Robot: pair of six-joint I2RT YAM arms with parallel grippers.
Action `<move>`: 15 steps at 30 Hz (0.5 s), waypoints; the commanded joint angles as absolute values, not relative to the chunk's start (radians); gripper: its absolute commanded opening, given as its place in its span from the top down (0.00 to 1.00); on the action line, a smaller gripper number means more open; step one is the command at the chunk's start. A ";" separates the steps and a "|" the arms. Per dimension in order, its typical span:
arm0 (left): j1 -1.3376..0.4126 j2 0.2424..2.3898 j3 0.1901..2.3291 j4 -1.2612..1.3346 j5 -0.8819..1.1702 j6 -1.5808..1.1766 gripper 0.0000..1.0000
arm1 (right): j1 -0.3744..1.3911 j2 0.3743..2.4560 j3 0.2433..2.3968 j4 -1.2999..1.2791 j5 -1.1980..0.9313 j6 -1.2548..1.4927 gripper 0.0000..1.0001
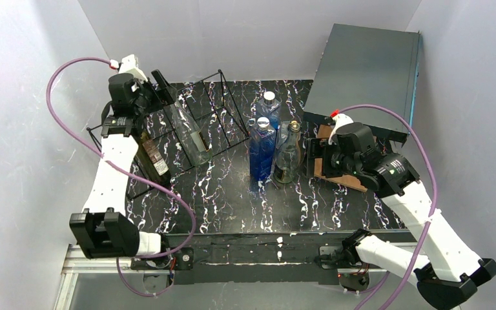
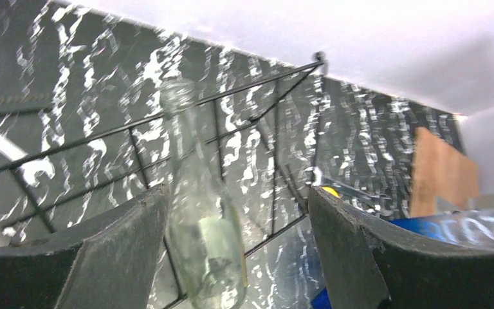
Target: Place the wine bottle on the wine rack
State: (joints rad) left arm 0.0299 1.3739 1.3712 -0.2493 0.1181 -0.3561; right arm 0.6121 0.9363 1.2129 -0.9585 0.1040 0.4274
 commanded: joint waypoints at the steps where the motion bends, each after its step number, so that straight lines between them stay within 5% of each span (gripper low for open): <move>1: 0.015 1.299 1.324 -0.095 0.322 -0.380 0.22 | 0.618 0.954 1.234 -0.896 0.095 0.447 0.00; 8: -0.167 1.300 1.311 0.054 0.658 -0.348 0.13 | 0.618 0.984 1.227 -0.851 0.089 0.460 0.00; 15: -0.421 1.213 1.249 0.050 0.645 -0.173 0.06 | 0.618 0.999 1.244 -0.850 0.095 0.453 0.00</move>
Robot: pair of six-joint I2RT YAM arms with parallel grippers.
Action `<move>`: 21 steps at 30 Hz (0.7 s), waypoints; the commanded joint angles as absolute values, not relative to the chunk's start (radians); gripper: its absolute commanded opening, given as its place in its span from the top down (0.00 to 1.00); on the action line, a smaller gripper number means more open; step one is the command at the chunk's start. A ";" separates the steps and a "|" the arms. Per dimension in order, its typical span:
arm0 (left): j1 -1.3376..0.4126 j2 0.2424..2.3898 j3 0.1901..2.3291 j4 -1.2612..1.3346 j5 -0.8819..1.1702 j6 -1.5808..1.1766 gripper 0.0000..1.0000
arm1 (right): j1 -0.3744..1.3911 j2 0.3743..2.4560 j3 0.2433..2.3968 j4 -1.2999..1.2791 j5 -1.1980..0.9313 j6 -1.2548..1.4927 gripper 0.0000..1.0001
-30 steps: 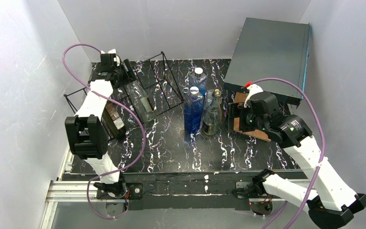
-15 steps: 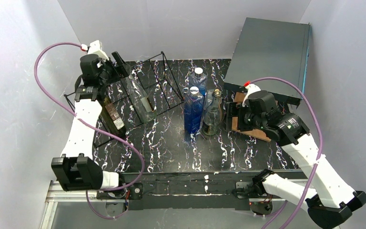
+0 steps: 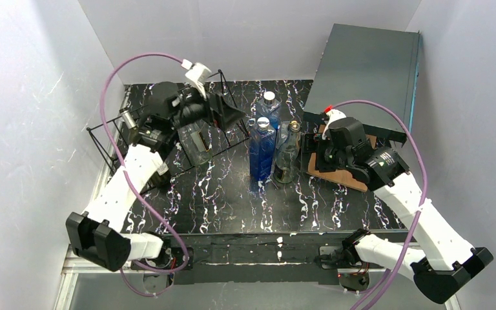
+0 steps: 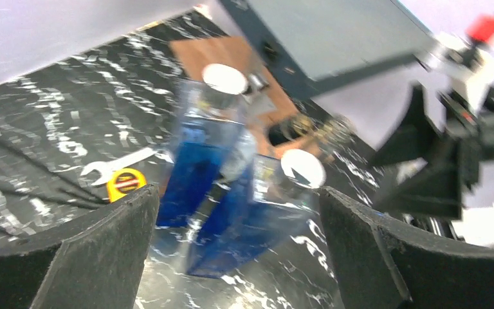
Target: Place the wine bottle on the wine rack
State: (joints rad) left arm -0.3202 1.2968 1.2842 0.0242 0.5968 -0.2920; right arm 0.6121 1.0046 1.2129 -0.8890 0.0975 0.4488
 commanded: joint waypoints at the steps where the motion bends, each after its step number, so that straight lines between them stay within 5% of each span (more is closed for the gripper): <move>1: -0.454 1.207 1.240 0.045 0.634 -0.133 0.05 | 0.618 0.997 1.244 -0.851 0.097 0.451 0.00; 21: -0.696 1.278 1.189 -0.033 0.274 0.048 0.02 | 0.618 0.948 1.230 -0.869 0.109 0.453 0.00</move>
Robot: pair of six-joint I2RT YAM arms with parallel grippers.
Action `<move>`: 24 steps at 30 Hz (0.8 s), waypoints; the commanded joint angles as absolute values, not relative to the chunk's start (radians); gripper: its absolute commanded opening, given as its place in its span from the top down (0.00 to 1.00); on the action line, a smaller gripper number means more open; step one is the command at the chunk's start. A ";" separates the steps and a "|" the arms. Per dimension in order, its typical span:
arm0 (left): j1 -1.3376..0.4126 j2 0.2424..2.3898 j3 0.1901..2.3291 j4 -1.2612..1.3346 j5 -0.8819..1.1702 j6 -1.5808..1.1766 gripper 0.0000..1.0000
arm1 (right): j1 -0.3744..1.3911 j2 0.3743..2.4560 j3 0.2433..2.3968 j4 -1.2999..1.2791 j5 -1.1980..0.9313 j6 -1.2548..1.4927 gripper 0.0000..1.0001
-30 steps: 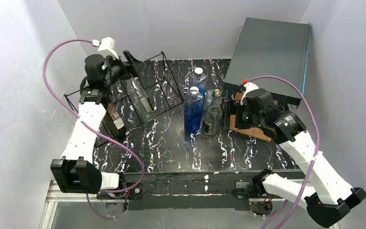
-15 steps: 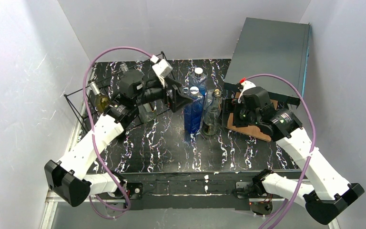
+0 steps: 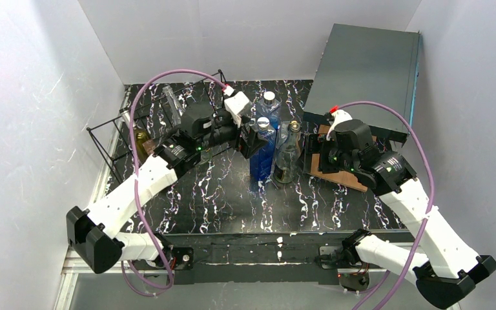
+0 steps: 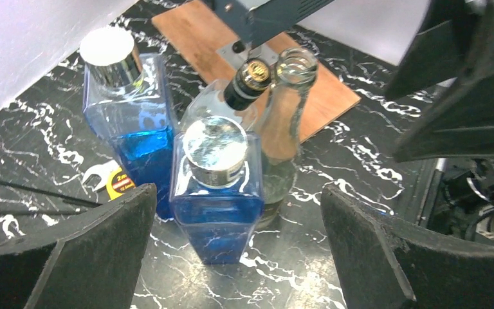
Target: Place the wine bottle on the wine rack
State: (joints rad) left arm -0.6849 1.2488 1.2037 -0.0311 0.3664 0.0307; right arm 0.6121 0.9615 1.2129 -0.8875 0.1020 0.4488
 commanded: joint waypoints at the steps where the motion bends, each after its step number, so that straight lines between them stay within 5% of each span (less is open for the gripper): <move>1: -0.696 1.287 1.189 -0.031 0.271 0.044 0.02 | 0.618 0.946 1.229 -0.868 0.107 0.453 0.00; 11: -0.726 1.376 1.190 -0.029 0.293 0.029 0.02 | 0.618 0.924 1.210 -0.867 0.103 0.453 0.00; 24: -0.739 1.426 1.183 -0.021 0.246 0.039 0.26 | 0.618 0.895 1.197 -0.878 0.115 0.449 0.00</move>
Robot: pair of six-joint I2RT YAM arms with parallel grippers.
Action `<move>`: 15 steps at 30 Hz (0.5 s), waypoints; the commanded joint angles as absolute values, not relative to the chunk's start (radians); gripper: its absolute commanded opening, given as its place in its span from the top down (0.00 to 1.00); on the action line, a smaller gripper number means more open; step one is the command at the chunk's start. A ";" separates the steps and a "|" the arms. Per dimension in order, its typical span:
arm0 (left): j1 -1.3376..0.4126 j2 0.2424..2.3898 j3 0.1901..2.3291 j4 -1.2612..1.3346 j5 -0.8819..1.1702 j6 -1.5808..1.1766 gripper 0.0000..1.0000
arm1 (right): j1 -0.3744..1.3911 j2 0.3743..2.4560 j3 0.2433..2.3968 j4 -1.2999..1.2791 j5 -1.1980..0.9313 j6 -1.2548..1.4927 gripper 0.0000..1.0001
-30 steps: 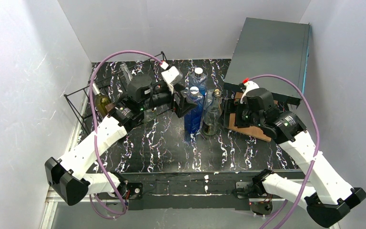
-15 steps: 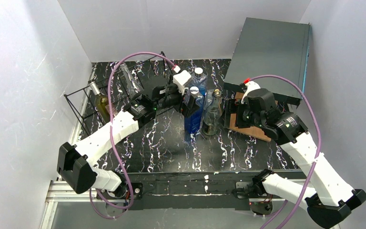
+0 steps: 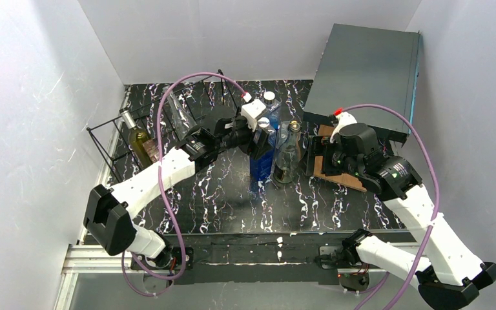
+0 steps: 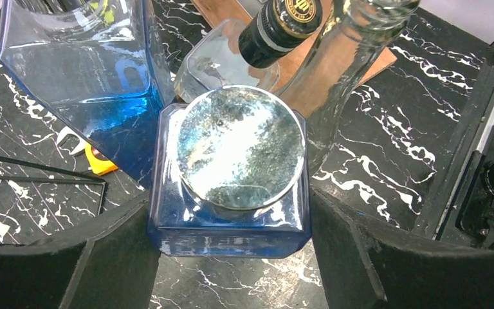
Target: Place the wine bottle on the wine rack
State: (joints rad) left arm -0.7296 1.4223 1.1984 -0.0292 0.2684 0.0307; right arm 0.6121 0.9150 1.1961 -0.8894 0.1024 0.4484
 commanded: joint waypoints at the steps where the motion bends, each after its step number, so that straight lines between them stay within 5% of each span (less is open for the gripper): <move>1: -0.739 1.427 1.181 -0.018 0.243 0.037 0.27 | 0.618 0.894 1.195 -0.878 0.116 0.449 0.00; 4: -0.738 1.431 1.178 -0.011 0.246 0.034 0.33 | 0.618 0.893 1.189 -0.877 0.115 0.448 0.00; 15: -0.738 1.373 1.195 -0.043 0.235 0.058 0.80 | 0.618 0.885 1.189 -0.880 0.120 0.448 0.00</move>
